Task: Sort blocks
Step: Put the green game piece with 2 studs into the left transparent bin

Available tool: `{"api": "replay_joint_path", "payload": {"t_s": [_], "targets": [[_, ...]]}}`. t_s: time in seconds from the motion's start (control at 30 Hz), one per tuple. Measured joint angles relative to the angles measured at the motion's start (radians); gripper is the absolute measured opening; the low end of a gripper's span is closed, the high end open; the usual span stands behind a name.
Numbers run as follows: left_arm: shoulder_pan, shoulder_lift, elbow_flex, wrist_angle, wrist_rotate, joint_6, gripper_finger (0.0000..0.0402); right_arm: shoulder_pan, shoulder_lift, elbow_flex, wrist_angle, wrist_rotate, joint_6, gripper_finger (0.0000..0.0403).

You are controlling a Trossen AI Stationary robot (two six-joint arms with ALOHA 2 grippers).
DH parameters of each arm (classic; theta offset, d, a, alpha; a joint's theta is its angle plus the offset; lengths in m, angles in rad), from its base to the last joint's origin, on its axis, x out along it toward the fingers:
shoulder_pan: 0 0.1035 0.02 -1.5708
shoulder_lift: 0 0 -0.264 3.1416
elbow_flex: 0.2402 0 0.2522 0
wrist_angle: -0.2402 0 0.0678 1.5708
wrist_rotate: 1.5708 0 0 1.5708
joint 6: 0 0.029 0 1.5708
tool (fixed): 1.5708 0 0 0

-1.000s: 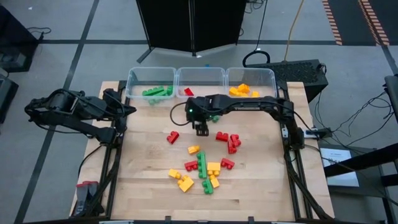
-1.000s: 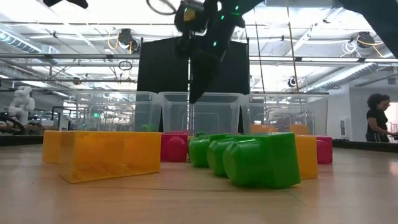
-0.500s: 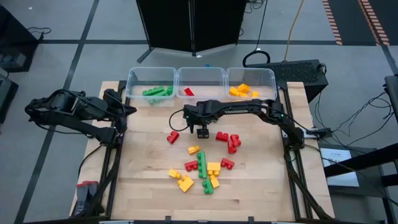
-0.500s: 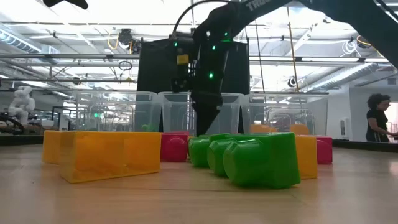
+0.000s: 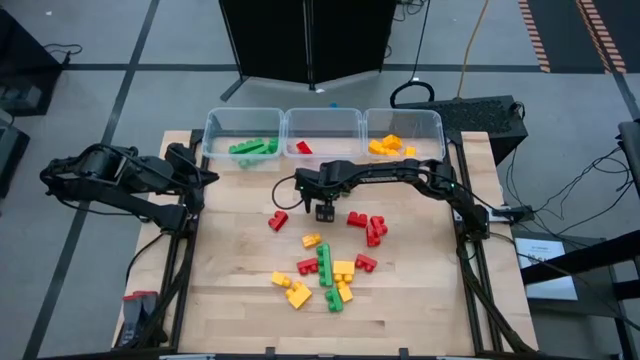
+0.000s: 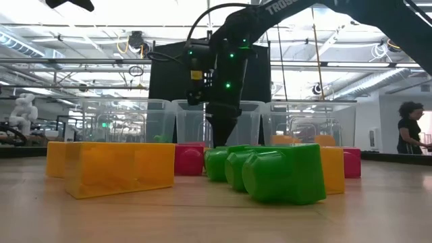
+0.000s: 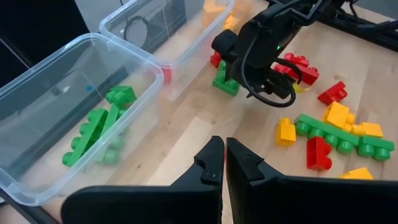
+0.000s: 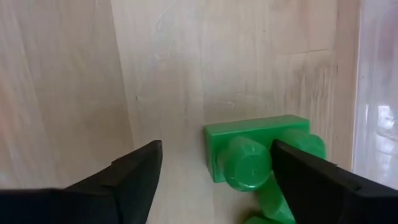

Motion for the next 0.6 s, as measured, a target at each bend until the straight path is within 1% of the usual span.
{"api": "replay_joint_path", "payload": {"t_s": [0.1,0.2,0.33,0.53,0.6], "targets": [[0.0,0.0,0.0,-0.001,0.0,0.0,0.0,0.0,0.0,0.0,0.0,0.0,0.04,0.0262],[0.0,0.0,0.0,-0.001,0.0,0.0,0.0,0.0,-0.001,0.0,0.0,0.001,0.056,0.0224],[0.0,0.0,0.0,-0.001,0.0,0.0,0.0,0.0,-0.002,0.0,-0.001,0.001,0.057,0.0163],[0.0,0.0,0.0,-0.001,0.0,0.0,0.0,0.001,-0.005,0.001,0.0,-0.004,0.108,0.0061],[0.0,0.0,0.0,-0.001,0.0,0.0,0.0,0.003,0.0,-0.002,-0.013,-0.01,0.11,0.0034]]}}
